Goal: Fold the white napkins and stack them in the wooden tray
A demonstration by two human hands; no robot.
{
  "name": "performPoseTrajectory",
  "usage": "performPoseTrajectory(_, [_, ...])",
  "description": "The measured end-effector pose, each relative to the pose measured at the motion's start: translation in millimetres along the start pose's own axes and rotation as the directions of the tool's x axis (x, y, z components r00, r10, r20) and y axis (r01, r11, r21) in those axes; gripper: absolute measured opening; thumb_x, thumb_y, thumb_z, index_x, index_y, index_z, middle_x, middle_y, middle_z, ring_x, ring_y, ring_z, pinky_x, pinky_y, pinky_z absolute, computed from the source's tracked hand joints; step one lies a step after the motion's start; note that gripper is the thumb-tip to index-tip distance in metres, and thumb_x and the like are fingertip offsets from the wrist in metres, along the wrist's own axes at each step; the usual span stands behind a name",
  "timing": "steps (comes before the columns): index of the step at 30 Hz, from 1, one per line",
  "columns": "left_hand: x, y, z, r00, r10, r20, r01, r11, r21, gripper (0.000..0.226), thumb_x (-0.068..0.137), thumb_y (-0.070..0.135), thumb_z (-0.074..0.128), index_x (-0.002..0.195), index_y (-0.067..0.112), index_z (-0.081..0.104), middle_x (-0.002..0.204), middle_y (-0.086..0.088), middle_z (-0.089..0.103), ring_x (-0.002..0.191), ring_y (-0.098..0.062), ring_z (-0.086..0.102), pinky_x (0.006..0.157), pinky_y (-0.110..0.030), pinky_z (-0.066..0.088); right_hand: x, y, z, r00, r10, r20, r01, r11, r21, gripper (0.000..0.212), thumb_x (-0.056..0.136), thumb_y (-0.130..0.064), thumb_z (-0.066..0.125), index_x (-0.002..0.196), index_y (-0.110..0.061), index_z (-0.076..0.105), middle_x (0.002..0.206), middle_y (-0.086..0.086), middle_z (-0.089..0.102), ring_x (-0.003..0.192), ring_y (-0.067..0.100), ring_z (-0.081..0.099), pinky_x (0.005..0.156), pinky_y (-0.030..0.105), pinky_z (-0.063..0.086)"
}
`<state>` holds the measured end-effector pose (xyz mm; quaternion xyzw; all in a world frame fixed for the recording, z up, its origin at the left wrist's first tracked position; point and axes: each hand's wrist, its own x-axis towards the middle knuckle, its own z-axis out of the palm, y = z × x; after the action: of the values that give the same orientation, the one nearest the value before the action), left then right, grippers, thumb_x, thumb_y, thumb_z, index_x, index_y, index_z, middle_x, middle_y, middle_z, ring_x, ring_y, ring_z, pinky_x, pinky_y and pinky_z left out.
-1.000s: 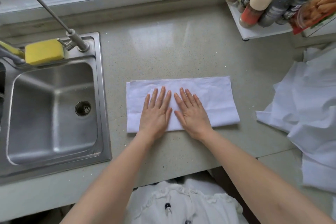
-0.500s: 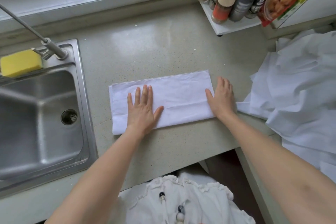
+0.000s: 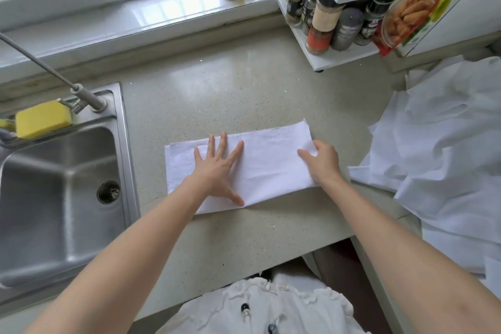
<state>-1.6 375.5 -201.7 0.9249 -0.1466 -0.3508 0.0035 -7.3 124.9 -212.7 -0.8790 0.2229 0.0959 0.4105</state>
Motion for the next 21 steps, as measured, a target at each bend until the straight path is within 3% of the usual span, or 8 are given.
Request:
performPoseTrajectory(5, [7.8,31.2,-5.4,0.999,0.002,0.035,-0.004,0.998,0.063,0.155,0.044,0.075,0.077,0.143,0.029,-0.033,0.147,-0.011,-0.042,0.135,-0.040,-0.036,0.106,-0.072,-0.007,-1.7,20.7,-20.5,0.999,-0.015,-0.039,0.016,1.000,0.021,0.036,0.092,-0.022,0.060,0.110,0.009,0.060,0.110,0.021,0.065,0.094,0.026,0.057,0.075,0.025,0.034])
performPoseTrajectory(9, [20.9,52.2,-15.2,0.998,0.026,0.060,-0.032,0.995,0.092,0.160,0.043,0.071,0.080,0.143,0.023,-0.035,0.148,-0.011,-0.042,0.135,-0.042,-0.034,0.105,-0.074,-0.002,-10.4,8.3,-51.7,0.999,-0.038,-0.015,0.040,0.984,0.171,0.020,0.090,-0.016,0.063,0.072,-0.009,0.056,0.071,0.005,0.061,0.069,0.020,0.050,0.057,0.019,0.036])
performPoseTrajectory(13, [22.6,53.8,-17.9,0.997,0.054,0.058,-0.058,0.995,0.079,0.158,0.043,0.071,0.081,0.144,0.026,-0.032,0.148,-0.009,-0.041,0.137,-0.041,-0.033,0.106,-0.072,-0.003,-26.4,-32.6,-64.3,0.991,-0.110,0.074,0.077,0.934,0.348,0.011,0.086,-0.011,0.064,0.087,0.000,0.064,0.084,0.016,0.071,0.072,0.023,0.065,0.064,0.031,0.048])
performPoseTrajectory(16, [9.6,28.6,-18.3,0.995,0.058,-0.086,-0.075,0.973,-0.217,0.133,0.062,0.060,0.079,0.151,0.028,-0.015,0.155,-0.004,-0.028,0.141,-0.034,-0.027,0.114,-0.058,-0.003,-34.4,-70.7,-52.8,0.978,-0.143,0.152,0.069,0.910,0.408,0.005,0.083,-0.006,0.062,0.086,-0.003,0.061,0.074,0.013,0.067,0.063,0.018,0.060,0.059,0.027,0.045])
performPoseTrajectory(17, [2.5,16.2,-17.7,0.984,0.008,-0.179,-0.082,0.907,-0.413,0.114,0.072,0.052,0.076,0.153,0.026,0.001,0.160,-0.004,-0.009,0.146,-0.031,-0.013,0.117,-0.051,0.004,-37.5,-83.9,-45.5,0.968,-0.164,0.192,0.071,0.905,0.419,0.005,0.083,-0.005,0.062,0.086,-0.006,0.060,0.072,0.010,0.067,0.061,0.016,0.060,0.057,0.026,0.046])
performPoseTrajectory(18, [-4.7,3.5,-15.6,0.962,-0.096,-0.257,-0.095,0.762,-0.640,0.089,0.081,0.043,0.072,0.151,0.022,0.022,0.159,-0.005,0.016,0.147,-0.028,0.009,0.118,-0.045,0.017,-40.7,-95.8,-35.9,0.954,-0.190,0.231,0.078,0.904,0.420,0.008,0.082,-0.003,0.063,0.088,-0.009,0.059,0.072,0.008,0.068,0.060,0.016,0.061,0.056,0.025,0.047])
performPoseTrajectory(20, [-25.6,-22.3,-11.6,0.917,-0.361,-0.168,-0.093,0.216,-0.972,0.041,0.094,0.036,0.057,0.127,0.012,0.055,0.132,-0.009,0.056,0.126,-0.028,0.050,0.104,-0.038,0.043,-47.1,-117.0,-6.9,0.921,-0.229,0.316,0.096,0.918,0.385,0.016,0.082,-0.002,0.062,0.095,-0.008,0.057,0.076,0.011,0.069,0.062,0.018,0.062,0.057,0.027,0.049])
performPoseTrajectory(21, [-33.9,-28.5,-11.3,0.916,-0.399,-0.027,-0.068,-0.090,-0.994,0.037,0.099,0.038,0.047,0.115,0.006,0.060,0.119,-0.013,0.062,0.112,-0.029,0.060,0.096,-0.037,0.049,-49.3,-122.7,7.5,0.912,-0.232,0.339,0.111,0.934,0.341,0.020,0.081,-0.002,0.062,0.099,-0.008,0.056,0.075,0.012,0.067,0.061,0.019,0.061,0.056,0.026,0.049])
